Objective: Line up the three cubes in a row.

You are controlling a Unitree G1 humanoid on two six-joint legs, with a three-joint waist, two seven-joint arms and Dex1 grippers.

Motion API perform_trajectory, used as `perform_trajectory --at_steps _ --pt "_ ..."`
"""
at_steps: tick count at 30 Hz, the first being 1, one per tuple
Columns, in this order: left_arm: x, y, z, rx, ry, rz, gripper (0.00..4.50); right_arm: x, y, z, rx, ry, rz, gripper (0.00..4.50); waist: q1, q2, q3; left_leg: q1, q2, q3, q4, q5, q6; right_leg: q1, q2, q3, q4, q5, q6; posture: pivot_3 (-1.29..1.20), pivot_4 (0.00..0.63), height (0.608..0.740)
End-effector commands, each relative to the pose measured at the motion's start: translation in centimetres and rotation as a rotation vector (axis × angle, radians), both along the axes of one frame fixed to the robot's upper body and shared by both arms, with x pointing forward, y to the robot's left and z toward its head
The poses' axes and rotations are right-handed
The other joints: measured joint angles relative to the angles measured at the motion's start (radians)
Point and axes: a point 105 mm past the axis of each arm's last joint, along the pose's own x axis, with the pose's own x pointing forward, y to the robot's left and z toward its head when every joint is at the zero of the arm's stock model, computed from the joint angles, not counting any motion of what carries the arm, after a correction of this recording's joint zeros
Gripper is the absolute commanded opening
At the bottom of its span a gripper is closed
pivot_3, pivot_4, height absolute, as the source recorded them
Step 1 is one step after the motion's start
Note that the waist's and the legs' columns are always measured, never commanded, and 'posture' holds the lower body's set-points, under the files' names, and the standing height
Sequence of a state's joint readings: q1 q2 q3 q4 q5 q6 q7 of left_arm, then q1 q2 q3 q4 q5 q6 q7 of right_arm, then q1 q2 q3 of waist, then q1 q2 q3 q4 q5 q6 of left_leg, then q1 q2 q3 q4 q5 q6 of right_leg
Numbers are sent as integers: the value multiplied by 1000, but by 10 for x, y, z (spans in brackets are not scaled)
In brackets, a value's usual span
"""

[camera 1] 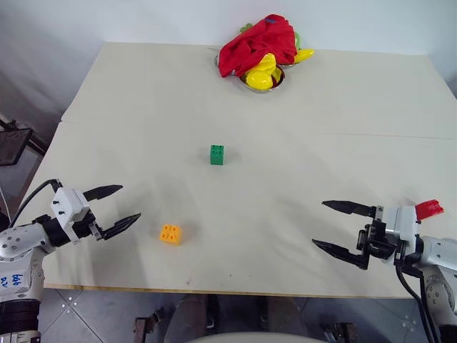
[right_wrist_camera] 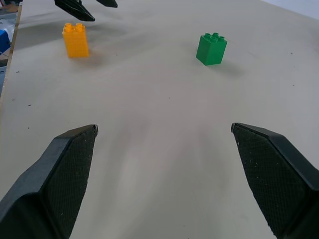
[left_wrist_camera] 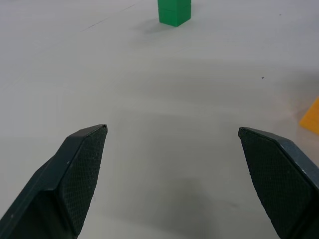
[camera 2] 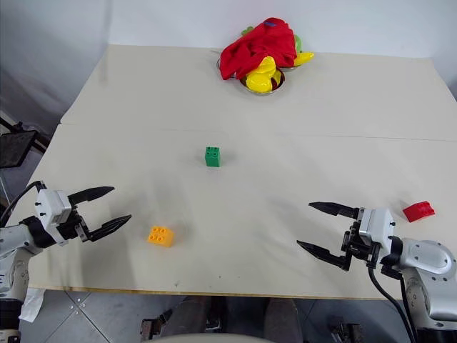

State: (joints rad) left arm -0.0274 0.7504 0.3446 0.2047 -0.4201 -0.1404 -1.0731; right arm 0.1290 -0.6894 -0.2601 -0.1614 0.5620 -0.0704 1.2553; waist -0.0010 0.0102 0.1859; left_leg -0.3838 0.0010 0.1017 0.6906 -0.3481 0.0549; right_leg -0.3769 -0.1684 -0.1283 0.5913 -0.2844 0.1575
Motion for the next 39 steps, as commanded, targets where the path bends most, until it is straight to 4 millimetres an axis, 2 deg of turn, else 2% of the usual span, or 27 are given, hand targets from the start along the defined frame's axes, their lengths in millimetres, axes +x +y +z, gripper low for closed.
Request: perform_trajectory --at_steps 1,4,7,10,13,14,16,19,20,23,26,29,31,35,39 --pt "0 -7 13 -20 -33 -23 4477 4 -1 7 22 -68 -42 4500 0 0 0 0 0 0 0 0 0 0 0 0 0 0 0 0 150 740" --pt "4 -31 32 -111 -51 -94 4477 6 -13 18 81 -117 -158 4500 5 0 0 0 0 0 0 0 0 0 0 0 0 0 0 0 150 740" --pt "4 -56 38 -137 -27 -178 4477 4 -29 30 144 -152 -295 4500 12 0 0 0 -1 -1 1 0 0 1 -1 0 1 0 0 0 150 740" --pt "8 -82 42 -174 -20 -242 4477 -12 -51 41 234 -119 -467 4500 15 1 0 0 -1 -1 1 0 0 1 0 0 1 0 0 0 150 740" --pt "13 -102 48 -185 -48 -280 4477 -28 -75 46 226 -169 -628 4500 30 2 0 0 -1 -1 1 0 0 1 0 0 1 0 0 0 150 740" --pt "13 -113 50 -187 -53 -320 4477 -35 -91 49 238 -205 -736 4500 28 1 -1 -1 -1 -1 1 0 0 1 1 0 0 0 0 0 150 740" --pt "13 -127 53 -195 -58 -368 4477 -47 -112 54 257 -245 -869 4500 27 1 -1 0 -2 0 1 0 0 1 1 1 1 0 0 0 150 740" --pt "10 -154 45 -167 25 -471 4477 -71 -156 46 313 -263 -1170 4500 25 1 -1 0 -1 1 0 0 0 1 1 2 1 0 0 0 150 740" --pt "14 -163 43 -164 28 -483 4477 -78 -169 36 294 -247 -1279 4500 25 2 -2 1 -1 1 0 0 0 1 2 2 0 0 0 0 150 740" --pt "20 -179 46 -169 12 -513 4477 -88 -183 21 256 -230 -1407 4500 24 2 -2 1 -1 2 0 0 0 1 2 3 0 0 0 0 150 740" --pt "19 -185 49 -183 22 -540 4477 -84 -183 17 247 -182 -1432 4500 19 4 -3 1 0 3 0 0 -1 0 3 5 0 0 0 0 150 740" --pt "18 -182 51 -189 36 -524 4477 -64 -172 20 125 -93 -1313 4500 7 6 -4 4 1 5 -3 1 -1 0 4 7 0 0 -1 0 150 740" --pt "18 -181 51 -190 33 -518 4477 -55 -175 23 88 -53 -1294 4500 1 6 -4 7 1 8 -4 1 0 1 4 10 0 0 -1 0 150 740" --pt "18 -183 49 -171 26 -521 4477 -26 -185 27 -14 146 -1199 4500 0 6 -4 9 1 10 -5 1 0 1 3 13 0 0 -1 0 150 740" --pt "14 -188 48 -171 22 -534 4477 -7 -200 24 -135 310 -1145 4500 4 5 -3 9 1 11 -5 1 1 1 2 13 0 0 0 0 150 740"
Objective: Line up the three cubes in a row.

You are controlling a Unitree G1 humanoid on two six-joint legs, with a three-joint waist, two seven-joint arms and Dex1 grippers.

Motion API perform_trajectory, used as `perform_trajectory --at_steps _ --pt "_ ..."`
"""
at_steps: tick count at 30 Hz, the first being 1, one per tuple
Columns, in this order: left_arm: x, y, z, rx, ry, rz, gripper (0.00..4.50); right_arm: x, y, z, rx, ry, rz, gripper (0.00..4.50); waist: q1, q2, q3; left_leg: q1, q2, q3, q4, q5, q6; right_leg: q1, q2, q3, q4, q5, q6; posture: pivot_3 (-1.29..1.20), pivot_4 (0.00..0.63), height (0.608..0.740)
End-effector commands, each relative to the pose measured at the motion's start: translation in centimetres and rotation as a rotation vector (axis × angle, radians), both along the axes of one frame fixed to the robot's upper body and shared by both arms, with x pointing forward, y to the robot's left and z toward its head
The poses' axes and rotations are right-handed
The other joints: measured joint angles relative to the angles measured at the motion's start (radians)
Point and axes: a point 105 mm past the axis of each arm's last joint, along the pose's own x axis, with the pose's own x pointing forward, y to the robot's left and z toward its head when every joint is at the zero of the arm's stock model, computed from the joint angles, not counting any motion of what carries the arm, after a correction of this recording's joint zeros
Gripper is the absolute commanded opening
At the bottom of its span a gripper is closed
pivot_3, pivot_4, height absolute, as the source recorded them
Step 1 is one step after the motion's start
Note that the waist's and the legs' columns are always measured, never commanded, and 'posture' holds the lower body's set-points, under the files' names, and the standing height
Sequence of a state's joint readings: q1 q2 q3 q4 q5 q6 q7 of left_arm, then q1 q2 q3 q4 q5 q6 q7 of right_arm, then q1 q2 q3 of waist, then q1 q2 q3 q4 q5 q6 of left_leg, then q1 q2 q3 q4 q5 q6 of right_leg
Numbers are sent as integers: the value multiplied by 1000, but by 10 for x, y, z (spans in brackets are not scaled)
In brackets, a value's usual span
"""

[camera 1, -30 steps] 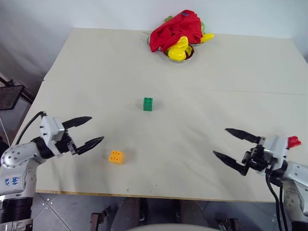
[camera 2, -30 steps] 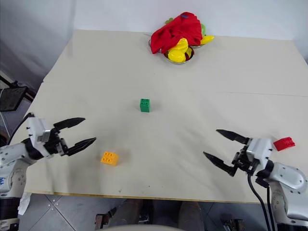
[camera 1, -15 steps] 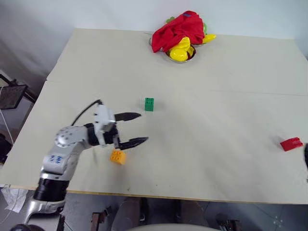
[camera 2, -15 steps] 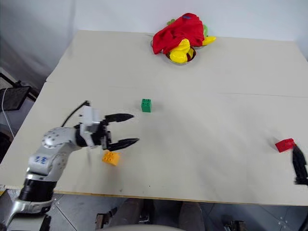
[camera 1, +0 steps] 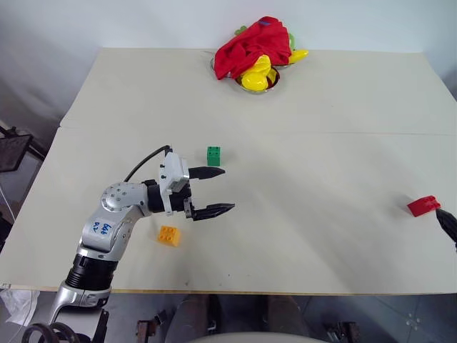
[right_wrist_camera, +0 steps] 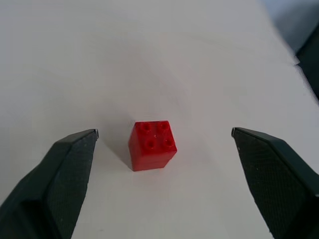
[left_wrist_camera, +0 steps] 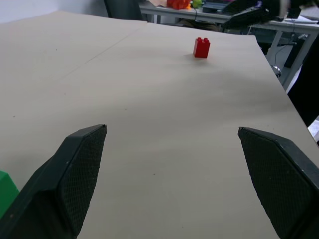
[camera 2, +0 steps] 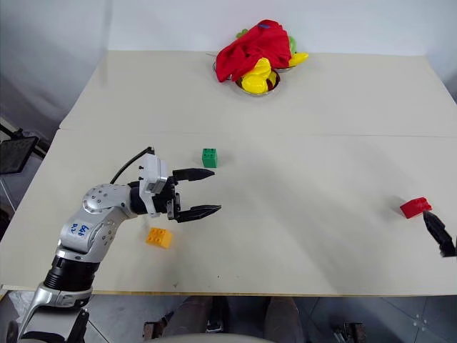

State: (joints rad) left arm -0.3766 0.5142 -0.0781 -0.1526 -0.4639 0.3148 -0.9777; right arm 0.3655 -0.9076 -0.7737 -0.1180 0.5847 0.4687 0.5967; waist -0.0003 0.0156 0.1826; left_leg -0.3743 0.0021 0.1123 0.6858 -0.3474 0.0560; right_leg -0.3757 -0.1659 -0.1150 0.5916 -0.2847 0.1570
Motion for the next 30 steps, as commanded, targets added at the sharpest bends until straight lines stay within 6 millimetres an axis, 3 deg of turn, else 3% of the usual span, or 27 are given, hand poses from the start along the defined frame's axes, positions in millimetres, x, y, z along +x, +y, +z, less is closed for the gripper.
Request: perform_trajectory --at_steps 1,6,12,16,22,25,27,30 --pt "-8 -5 7 -4 -53 -20 4477 7 -12 -9 32 133 11 4500 6 -1 0 0 0 0 0 0 0 0 0 0 0 0 0 0 150 740" --pt "-12 -4 5 -2 -55 -11 4477 27 -25 -20 37 269 25 4500 10 -1 1 -1 -2 0 0 0 1 0 -1 -1 -1 0 0 0 150 740" --pt "-12 -1 6 -4 -67 17 4477 54 -26 -29 76 277 60 4500 8 -1 1 -1 -2 1 0 0 1 0 -1 -1 -1 0 1 0 150 740" --pt "-13 1 6 -2 -74 26 4500 65 -24 -34 100 300 85 3568 6 -1 1 -1 -2 0 0 0 1 0 -1 -2 -1 0 1 0 150 740" --pt "-11 10 7 14 -86 58 4500 70 -22 -25 120 322 129 1500 1 -1 1 -1 -2 0 0 1 1 0 -1 -2 -1 0 1 0 150 740" --pt "-10 13 7 15 -90 68 4500 74 -20 -15 92 296 177 1539 0 -1 1 -1 -1 0 0 1 1 0 -1 -2 -1 0 1 0 150 740" --pt "-10 14 7 14 -92 74 4500 82 -5 1 61 225 283 1539 -1 -1 1 -1 -2 0 0 1 1 0 -1 -3 -1 0 1 0 150 740" --pt "-10 20 5 19 -93 82 4500 82 55 21 19 196 638 1539 -2 0 1 -1 -1 0 0 1 1 0 -1 -2 -1 0 1 0 150 740"
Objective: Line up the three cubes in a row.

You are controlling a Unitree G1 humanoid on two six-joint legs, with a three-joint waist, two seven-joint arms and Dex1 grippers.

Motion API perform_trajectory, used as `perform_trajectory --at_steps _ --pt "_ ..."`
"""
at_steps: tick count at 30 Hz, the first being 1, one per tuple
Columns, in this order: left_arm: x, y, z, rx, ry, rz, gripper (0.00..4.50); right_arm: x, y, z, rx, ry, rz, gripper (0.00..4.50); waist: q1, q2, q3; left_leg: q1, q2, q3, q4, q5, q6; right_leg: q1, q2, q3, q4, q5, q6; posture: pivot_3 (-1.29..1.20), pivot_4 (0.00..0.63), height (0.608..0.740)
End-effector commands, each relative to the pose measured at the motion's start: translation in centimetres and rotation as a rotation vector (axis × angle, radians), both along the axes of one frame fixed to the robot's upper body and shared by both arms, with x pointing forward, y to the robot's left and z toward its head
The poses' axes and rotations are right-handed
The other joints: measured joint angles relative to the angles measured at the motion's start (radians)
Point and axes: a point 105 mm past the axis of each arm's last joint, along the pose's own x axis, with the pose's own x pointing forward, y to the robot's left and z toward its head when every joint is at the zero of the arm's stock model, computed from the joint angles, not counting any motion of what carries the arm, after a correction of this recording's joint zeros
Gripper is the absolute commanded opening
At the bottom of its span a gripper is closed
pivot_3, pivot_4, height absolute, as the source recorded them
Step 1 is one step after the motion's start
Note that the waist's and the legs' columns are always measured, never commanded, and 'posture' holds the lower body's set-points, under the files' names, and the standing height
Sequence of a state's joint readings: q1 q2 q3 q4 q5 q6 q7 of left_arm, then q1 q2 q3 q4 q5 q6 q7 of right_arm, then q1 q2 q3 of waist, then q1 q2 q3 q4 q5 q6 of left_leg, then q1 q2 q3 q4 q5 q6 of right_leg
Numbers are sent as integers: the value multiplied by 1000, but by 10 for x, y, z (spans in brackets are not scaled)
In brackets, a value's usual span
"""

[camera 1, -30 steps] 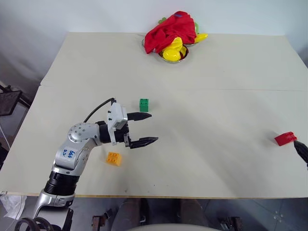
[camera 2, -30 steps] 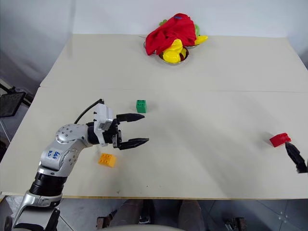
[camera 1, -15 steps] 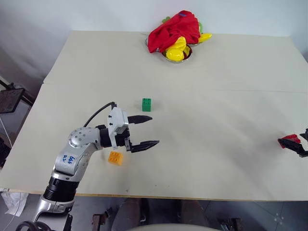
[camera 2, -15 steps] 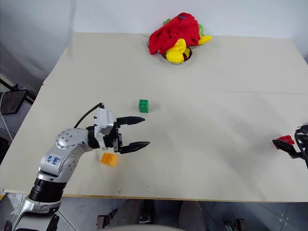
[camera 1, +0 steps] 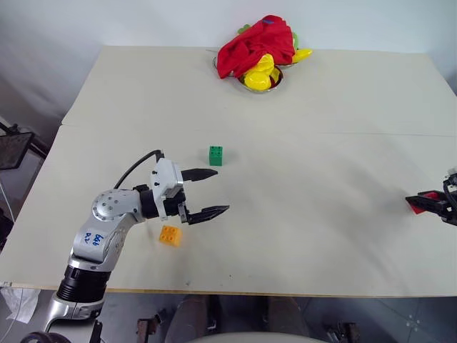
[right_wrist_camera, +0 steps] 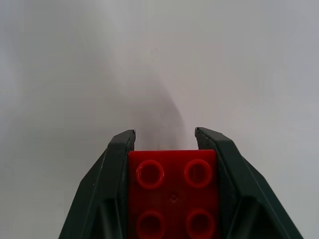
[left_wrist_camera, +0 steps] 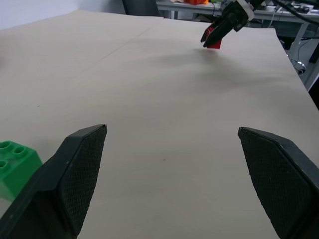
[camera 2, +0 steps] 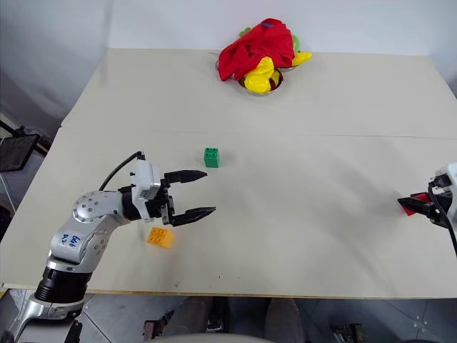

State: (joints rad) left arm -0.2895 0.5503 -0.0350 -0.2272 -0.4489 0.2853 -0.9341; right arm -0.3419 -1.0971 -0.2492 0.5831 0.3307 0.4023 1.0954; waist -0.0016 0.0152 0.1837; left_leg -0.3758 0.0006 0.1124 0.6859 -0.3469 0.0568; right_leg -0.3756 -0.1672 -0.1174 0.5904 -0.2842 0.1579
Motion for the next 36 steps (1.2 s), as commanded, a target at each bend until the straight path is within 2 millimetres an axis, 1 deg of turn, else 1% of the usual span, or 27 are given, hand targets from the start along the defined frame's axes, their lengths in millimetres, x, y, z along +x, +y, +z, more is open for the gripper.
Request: perform_trajectory --at_steps 1,2,3,5,6,7,8,10,11,13,15,19,21,24,28,30,31,32,34,36 --pt "-3 9 6 3 -50 8 4500 -4 68 38 -33 -84 427 1539 -3 1 0 0 0 0 0 0 0 0 0 0 0 0 0 0 150 740" --pt "-2 13 4 9 -47 14 4500 -8 84 37 -52 -63 524 1539 -3 0 0 0 2 0 0 0 -1 0 1 0 0 0 0 0 150 740" --pt "-2 17 1 16 -41 24 4500 -12 100 32 -108 -30 633 1539 -2 0 0 0 2 0 0 0 -2 0 2 0 0 0 0 0 150 740" --pt "-2 27 -7 45 -17 32 4500 -11 129 27 -239 -5 823 1539 -2 0 0 0 3 0 0 0 -2 0 2 -1 0 0 0 0 150 740" --pt "-2 30 -9 54 -10 34 4500 -9 138 26 -282 -3 879 1539 -3 0 0 1 2 0 0 0 -2 0 2 -1 0 0 0 0 150 740" --pt "-2 34 -13 63 0 35 4500 -3 157 28 -296 -9 956 1539 -4 1 0 1 2 0 0 0 -2 0 2 0 0 0 0 0 150 740" --pt "-2 37 -14 67 6 36 4500 1 170 30 -303 -11 1005 1539 -6 1 1 1 2 0 0 0 -2 -1 1 0 0 0 0 0 150 740" --pt "-1 40 -17 69 14 39 4500 5 188 29 -333 10 1098 1539 -5 0 2 0 2 1 1 0 -3 -1 1 0 1 0 0 0 150 740" --pt "-1 41 -18 70 15 37 4500 7 190 24 -365 35 1128 1539 0 0 2 0 2 0 1 -1 -3 -2 1 0 0 0 0 0 150 740" --pt "0 41 -18 70 13 36 4500 16 192 8 -454 81 1183 1539 6 0 2 -1 2 -4 1 -1 -4 -1 1 -4 1 -1 -2 0 150 740" --pt "0 41 -18 69 10 37 4500 20 195 -1 -472 103 1228 1539 6 0 2 -2 0 -6 1 -1 -3 -1 0 -6 0 -1 -2 0 150 740" --pt "-1 41 -16 69 1 44 4500 27 204 -9 -411 104 1248 1539 -4 0 2 -6 -2 -8 1 -2 -2 -2 -1 -10 0 -1 -2 0 150 740" --pt "-1 44 -15 71 -5 53 4500 29 202 -12 -397 119 1245 1539 -6 -1 2 -6 -1 -9 1 -2 -2 -1 -1 -15 -1 -1 -2 0 150 740" --pt "0 47 -14 78 -10 67 4500 32 195 -17 -408 132 1226 1539 -9 -1 2 -6 1 -8 2 -1 -3 -1 0 -16 -1 -1 -2 0 150 740" --pt "-1 47 -12 76 -16 73 4500 37 195 -16 -359 121 1166 1539 -4 -1 2 -6 2 -9 9 -1 -3 1 0 -16 2 -1 -1 0 150 740" --pt "-1 46 -12 77 -17 74 4500 36 197 -13 -347 99 1173 2256 -2 -1 2 -7 2 -9 12 -2 -2 2 0 -15 3 -1 -1 0 150 740" --pt "-2 46 -13 77 -17 76 4500 35 198 -11 -358 75 1193 2440 -2 -1 2 -7 2 -10 12 -2 -3 2 0 -15 3 -1 -1 0 150 740" --pt "-2 46 -13 78 -17 77 4500 36 198 -9 -369 42 1202 2756 -4 -1 2 -8 2 -10 12 -2 -3 1 0 -15 4 -1 -1 0 150 740" --pt "-3 47 -13 80 -23 85 4500 35 200 2 -358 -22 1217 3419 -6 0 2 -8 2 -10 12 -2 -3 0 0 -15 4 -1 -1 0 150 740" --pt "-2 50 -12 75 -32 105 4500 35 205 18 -339 -146 1242 4104 -7 0 2 -9 2 -10 12 -2 -3 -1 0 -15 4 -1 -1 0 150 740"
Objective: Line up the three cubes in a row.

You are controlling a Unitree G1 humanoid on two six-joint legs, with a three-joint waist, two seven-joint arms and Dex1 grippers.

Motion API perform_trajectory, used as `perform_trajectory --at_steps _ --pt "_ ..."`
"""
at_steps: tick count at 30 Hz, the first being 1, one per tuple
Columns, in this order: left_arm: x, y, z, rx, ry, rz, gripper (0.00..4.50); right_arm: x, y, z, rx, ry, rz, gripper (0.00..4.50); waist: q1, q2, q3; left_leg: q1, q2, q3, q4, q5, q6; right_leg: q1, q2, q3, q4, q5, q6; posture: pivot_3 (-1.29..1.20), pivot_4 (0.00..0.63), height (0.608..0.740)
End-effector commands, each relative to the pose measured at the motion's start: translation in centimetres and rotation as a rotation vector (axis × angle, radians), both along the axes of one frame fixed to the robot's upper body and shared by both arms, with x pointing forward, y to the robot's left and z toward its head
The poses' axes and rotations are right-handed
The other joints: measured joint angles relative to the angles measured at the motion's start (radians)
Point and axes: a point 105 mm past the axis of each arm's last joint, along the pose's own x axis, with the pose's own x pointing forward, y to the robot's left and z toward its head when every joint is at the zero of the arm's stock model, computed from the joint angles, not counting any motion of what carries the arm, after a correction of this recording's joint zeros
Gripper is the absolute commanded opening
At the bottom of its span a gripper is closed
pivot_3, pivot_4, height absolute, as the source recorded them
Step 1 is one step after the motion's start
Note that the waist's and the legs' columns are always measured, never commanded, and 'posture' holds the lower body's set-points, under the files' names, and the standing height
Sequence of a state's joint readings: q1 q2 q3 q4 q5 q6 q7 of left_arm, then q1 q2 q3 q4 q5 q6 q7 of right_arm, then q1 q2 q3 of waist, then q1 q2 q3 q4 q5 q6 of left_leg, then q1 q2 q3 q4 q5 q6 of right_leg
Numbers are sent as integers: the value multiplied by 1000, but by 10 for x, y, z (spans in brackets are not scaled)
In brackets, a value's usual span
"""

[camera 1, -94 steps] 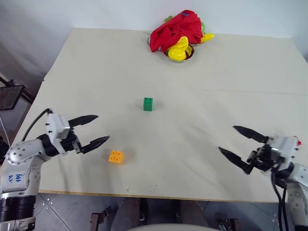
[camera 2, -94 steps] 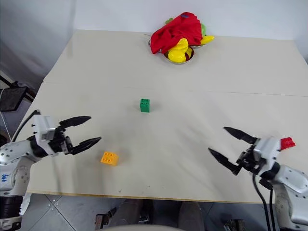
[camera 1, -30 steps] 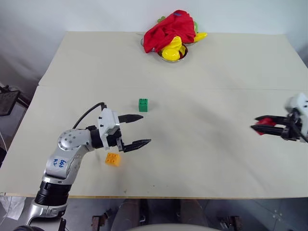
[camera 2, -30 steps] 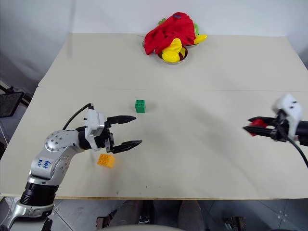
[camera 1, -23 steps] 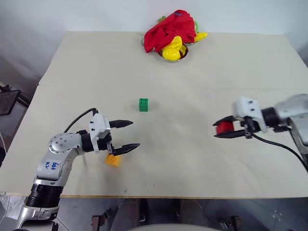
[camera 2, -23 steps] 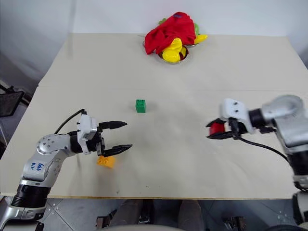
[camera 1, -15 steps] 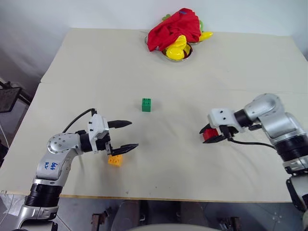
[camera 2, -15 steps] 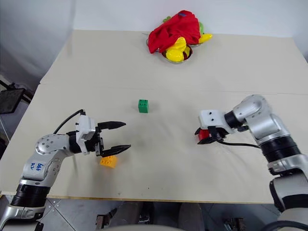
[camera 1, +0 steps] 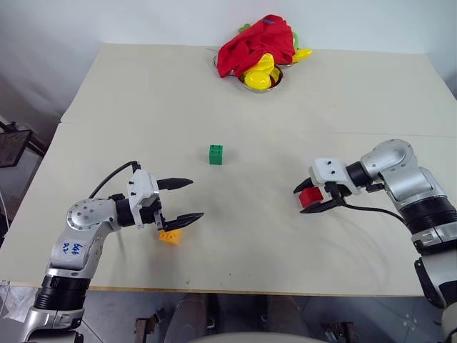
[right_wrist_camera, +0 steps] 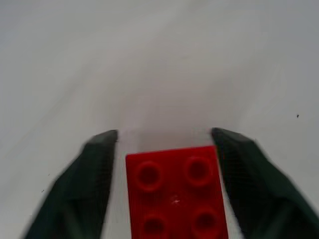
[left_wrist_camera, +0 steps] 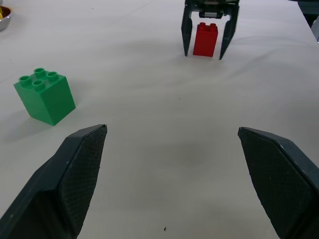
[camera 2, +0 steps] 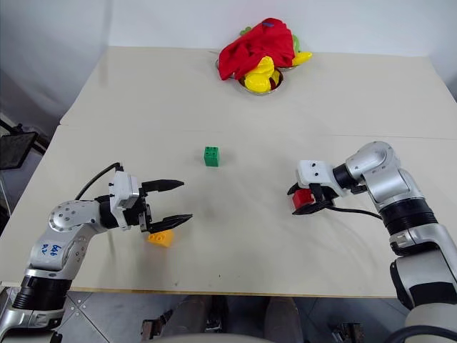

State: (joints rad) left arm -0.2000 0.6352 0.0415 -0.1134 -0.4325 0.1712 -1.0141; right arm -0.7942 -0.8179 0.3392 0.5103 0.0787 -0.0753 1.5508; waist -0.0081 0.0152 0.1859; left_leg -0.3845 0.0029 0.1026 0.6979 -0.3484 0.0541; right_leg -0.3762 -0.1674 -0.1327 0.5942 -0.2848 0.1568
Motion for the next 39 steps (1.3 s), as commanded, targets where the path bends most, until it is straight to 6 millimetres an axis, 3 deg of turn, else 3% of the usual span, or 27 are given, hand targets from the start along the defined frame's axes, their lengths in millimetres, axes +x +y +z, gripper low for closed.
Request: perform_trajectory --at_steps 1,5,9,11,15,21,24,27,34,39 --pt "0 7 12 -1 -70 39 4500 -3 8 36 136 -148 99 4471 0 0 0 -1 0 0 0 0 0 -1 0 0 0 0 0 0 150 740" --pt "3 23 13 -36 -84 117 4500 -15 7 62 345 -188 132 4471 1 0 0 -1 0 -1 -1 0 0 -1 0 -1 -1 0 0 0 150 740" --pt "4 62 12 -95 -91 303 4500 -29 -7 85 591 -230 33 4471 8 0 0 -1 0 -2 0 0 0 0 0 -2 -1 0 0 0 150 740" --pt "1 91 7 -114 -103 437 4500 -33 -17 93 714 -249 -65 4471 8 0 0 -2 0 -3 -1 0 0 0 0 -2 -2 0 0 0 150 740" --pt "-30 134 -18 -128 -41 603 4500 -49 -47 83 815 -286 -308 4471 7 0 0 -2 0 -3 -1 -1 0 0 0 -2 -2 0 0 0 150 740" --pt "-58 161 -34 -162 20 743 4500 -77 -82 41 739 -349 -516 4471 18 -1 0 -2 -1 -2 -1 -2 0 0 -1 -1 -3 0 0 0 150 740" --pt "-53 155 -29 -160 17 711 4500 -86 -82 32 760 -349 -560 4471 19 -1 0 0 0 -1 -1 -3 -2 0 -2 1 -2 0 1 0 150 740" --pt "-34 135 -11 -184 0 605 4500 -88 -79 33 784 -363 -574 4471 21 -1 0 0 0 0 -1 -4 -3 -1 -2 1 -1 0 1 0 150 740" --pt "36 52 27 -88 -30 222 4500 -91 -78 38 804 -369 -589 4471 36 -1 0 0 -3 -2 0 -1 2 0 -4 0 4 1 0 0 150 740" --pt "84 9 28 43 6 70 4500 -97 -71 43 806 -347 -579 4471 28 0 0 0 -7 2 -1 0 2 0 1 1 0 1 0 0 150 740"
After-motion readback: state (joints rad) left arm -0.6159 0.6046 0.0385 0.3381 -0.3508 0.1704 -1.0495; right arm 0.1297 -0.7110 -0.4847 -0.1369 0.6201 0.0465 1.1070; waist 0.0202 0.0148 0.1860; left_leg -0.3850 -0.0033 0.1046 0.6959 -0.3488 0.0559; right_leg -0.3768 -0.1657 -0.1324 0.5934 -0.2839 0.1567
